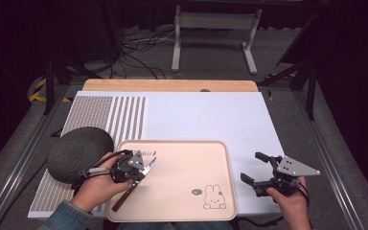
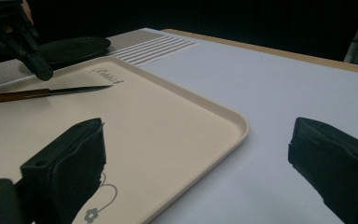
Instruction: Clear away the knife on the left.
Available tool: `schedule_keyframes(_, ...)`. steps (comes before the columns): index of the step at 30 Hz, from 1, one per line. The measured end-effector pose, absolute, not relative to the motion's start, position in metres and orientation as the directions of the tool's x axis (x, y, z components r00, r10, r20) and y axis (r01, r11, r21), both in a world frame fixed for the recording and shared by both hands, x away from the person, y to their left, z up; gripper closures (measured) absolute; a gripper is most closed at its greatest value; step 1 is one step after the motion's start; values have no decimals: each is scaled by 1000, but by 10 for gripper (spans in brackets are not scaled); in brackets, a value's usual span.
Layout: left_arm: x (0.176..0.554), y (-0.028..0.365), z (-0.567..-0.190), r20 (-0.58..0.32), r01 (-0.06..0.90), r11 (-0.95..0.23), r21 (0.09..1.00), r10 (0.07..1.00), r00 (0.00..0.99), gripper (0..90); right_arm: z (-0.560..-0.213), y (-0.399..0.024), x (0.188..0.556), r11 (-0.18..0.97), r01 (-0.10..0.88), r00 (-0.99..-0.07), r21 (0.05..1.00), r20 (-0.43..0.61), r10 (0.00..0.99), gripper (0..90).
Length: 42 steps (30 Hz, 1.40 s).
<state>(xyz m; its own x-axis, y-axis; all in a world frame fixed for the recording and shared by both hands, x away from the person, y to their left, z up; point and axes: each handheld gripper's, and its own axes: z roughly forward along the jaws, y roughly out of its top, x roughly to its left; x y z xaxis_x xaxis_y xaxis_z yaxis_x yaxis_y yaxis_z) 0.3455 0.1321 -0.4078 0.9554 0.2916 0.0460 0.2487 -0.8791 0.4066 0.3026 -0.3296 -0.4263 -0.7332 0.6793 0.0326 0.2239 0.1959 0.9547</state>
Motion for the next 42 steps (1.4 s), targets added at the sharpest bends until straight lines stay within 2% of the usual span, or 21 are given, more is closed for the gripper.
schedule_keyframes(4, 342, 123, -414, 23, 160, -923, 349, 179, 984, 900, -427, -330, 303, 194, 226, -733, 955, 35, 679, 49)
schedule_keyframes(14, 343, 117, -421, 11, 101, -962, 254, 107, 994, 900, -427, -329, 303, 195, 229, -733, 954, 37, 679, 49)
schedule_keyframes(34, 352, 124, -423, 26, 145, -961, 236, 155, 988, 900, -427, -329, 303, 197, 229, -734, 953, 36, 678, 49)
schedule_keyframes(42, 359, 128, -424, 36, 200, -947, 253, 216, 976, 900, -427, -329, 303, 199, 231, -735, 953, 37, 678, 49)
